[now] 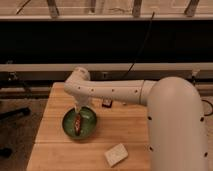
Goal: Place the pepper in the ceramic bowl
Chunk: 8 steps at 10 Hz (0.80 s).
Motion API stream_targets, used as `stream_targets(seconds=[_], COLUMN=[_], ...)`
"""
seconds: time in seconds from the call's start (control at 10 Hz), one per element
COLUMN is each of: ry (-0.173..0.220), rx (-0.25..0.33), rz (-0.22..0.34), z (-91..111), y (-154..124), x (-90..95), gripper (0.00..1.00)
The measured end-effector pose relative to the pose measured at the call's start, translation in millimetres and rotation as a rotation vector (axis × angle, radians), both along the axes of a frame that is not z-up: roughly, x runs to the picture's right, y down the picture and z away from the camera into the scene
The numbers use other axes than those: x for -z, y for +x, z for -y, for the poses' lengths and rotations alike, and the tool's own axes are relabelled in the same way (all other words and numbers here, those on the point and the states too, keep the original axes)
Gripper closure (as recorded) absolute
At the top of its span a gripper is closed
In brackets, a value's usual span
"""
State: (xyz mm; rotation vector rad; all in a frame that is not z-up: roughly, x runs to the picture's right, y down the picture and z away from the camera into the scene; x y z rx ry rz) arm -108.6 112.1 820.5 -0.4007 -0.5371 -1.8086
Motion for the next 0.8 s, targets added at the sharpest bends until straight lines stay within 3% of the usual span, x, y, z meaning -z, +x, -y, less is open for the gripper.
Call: stream_targets(seconds=[0.2, 0.8], ry=[-0.003, -0.002], rx=[0.0, 0.001], rz=[0.001, 0.004], z=[0.2, 3.5], y=[0.2, 0.8], x=[-0.7, -2.8], gripper=[0.22, 0.2])
